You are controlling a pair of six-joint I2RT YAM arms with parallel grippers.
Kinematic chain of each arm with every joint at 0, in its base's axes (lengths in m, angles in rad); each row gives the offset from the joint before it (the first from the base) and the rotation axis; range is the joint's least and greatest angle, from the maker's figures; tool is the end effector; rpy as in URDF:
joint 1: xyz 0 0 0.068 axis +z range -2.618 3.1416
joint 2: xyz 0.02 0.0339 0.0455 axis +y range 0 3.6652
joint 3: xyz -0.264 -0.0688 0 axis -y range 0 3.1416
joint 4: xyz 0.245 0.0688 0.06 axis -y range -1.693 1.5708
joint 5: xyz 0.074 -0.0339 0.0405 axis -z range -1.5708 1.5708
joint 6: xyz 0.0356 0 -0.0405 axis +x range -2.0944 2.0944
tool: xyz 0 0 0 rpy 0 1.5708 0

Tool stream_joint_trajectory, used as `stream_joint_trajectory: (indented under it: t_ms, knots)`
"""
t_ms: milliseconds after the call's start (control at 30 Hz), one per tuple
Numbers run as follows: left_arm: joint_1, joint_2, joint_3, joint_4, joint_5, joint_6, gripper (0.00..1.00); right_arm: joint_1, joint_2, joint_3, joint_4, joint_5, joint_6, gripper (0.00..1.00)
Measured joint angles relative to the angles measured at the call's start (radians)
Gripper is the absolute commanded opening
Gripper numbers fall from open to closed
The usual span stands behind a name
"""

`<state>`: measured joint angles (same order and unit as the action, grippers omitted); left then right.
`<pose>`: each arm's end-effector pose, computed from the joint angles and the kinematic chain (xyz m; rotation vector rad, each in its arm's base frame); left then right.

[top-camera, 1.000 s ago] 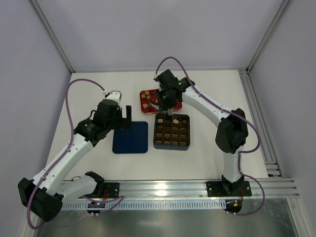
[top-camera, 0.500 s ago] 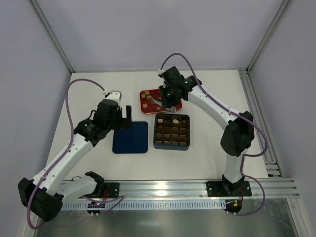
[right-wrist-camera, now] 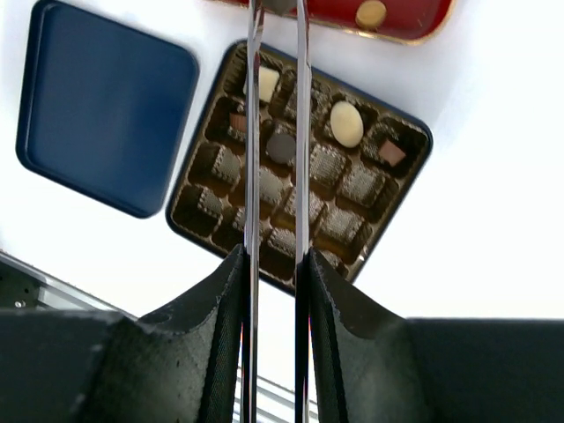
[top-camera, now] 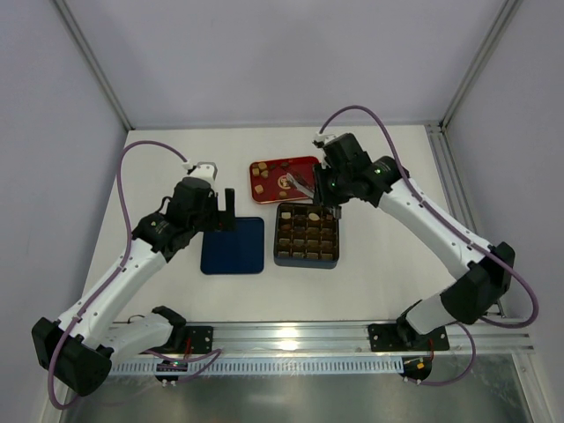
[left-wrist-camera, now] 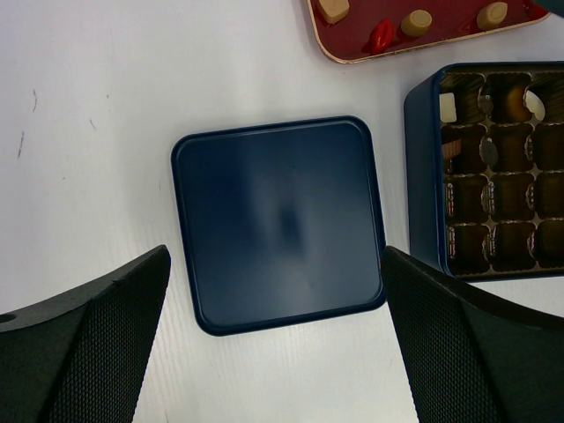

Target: Pack the chocolate

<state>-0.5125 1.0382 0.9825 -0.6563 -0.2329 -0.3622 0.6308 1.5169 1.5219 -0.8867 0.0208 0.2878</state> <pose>0.1924 -0.0988 0.3162 0.0491 2.2669 -0.1992 0.2590 0.1882 0.3538 -0.4157 2.4546 0.3729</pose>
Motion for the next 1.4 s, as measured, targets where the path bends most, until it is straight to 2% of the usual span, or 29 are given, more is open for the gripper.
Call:
stream_joint_trajectory:
  t_ms: [267,467,867,1267,1400]
  knots:
    - [0.000,0.000,0.000,0.000,0.002,0.000,1.00,0.000,-0.285,-0.259,-0.020,0.011,0.045,0.32]
    - [0.000,0.000,0.000,0.000,0.004,0.000,1.00,0.000,-0.391,-0.386,-0.037,0.009,0.079,0.32]
    - [0.000,0.000,0.000,0.000,0.007,0.000,1.00,0.031,-0.408,-0.473,-0.038,0.000,0.111,0.32]
    - [0.000,0.000,0.000,0.000,0.007,0.000,1.00,0.051,-0.393,-0.475,-0.027,0.007,0.115,0.33]
    - [0.000,0.000,0.000,0.000,0.007,0.000,1.00,0.053,-0.393,-0.475,-0.027,0.011,0.116,0.38]
